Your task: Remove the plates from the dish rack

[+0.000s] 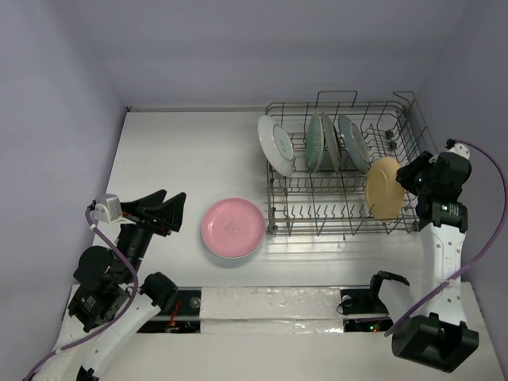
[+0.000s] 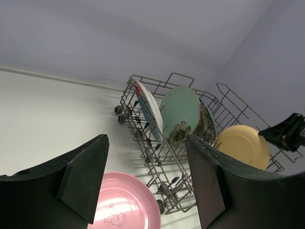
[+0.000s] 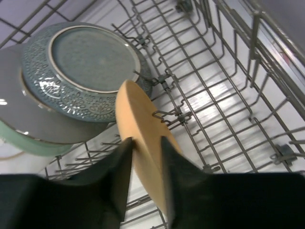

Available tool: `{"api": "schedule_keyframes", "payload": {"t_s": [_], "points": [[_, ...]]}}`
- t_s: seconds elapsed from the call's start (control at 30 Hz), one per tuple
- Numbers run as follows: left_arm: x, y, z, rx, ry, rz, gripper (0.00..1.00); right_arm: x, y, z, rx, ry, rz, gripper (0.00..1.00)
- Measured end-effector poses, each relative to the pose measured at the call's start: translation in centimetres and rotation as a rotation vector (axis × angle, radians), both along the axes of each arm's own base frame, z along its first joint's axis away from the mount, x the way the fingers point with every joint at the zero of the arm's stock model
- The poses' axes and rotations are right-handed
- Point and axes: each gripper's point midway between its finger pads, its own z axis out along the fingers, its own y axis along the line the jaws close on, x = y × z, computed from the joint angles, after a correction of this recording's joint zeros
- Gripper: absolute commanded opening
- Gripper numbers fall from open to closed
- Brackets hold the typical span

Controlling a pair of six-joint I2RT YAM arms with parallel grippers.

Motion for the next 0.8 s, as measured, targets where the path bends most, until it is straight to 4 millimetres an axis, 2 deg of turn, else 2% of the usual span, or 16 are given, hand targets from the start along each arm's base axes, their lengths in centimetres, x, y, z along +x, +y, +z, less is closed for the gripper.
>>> {"api": "schedule_keyframes", "payload": {"t_s": [0.03,0.1,0.2,0.23,0.27,0.37,0.5,0.53,0.6,0.63,0.7,0.8], "points": [[0.0,0.0,0.0,0.0,0.0,0.0,0.63,0.0,0.2,0.2,0.003,-0.011,0.009,0.19],[0.0,0.0,0.0,0.0,0.0,0.0,0.63,0.2,0.6,0.5,0.012,-0.038,0.027,0.16],[0.1,0.0,0.0,0.001,0.002,0.001,0.63,0.7,1.2,0.6,0.029,-0.058,0.06,0.23],[0.1,0.0,-0.1,0.003,0.004,0.001,0.63,1.0,1.3,0.5,0.036,-0.059,0.074,0.31],[0.1,-0.1,-0.1,0.004,0.005,0.001,0.63,1.4,1.5,0.3,0.048,-0.054,0.086,0.34],[0.3,-0.1,-0.3,0.009,0.012,0.005,0.63,2.4,1.8,-0.5,0.069,-0.044,0.115,0.38],[0.5,-0.1,-0.5,0.018,0.024,0.013,0.63,2.6,2.4,-1.6,0.094,-0.032,0.147,0.39],[0.6,-0.1,-0.6,0.02,0.026,0.015,0.63,2.7,2.5,-1.6,0.097,-0.035,0.156,0.28],[0.8,-0.1,-0.7,0.023,0.03,0.02,0.63,2.9,3.1,-1.5,0.106,-0.052,0.188,0.15],[0.8,-0.1,-0.7,0.024,0.031,0.023,0.63,3.0,3.4,-1.4,0.114,-0.062,0.207,0.02],[0.8,0.0,-0.7,0.023,0.031,0.024,0.63,3.0,4.9,-1.2,0.157,-0.079,0.27,0.0],[0.8,-0.1,-0.7,0.024,0.032,0.024,0.62,3.1,5.2,-1.1,0.175,-0.091,0.281,0.0]]}}
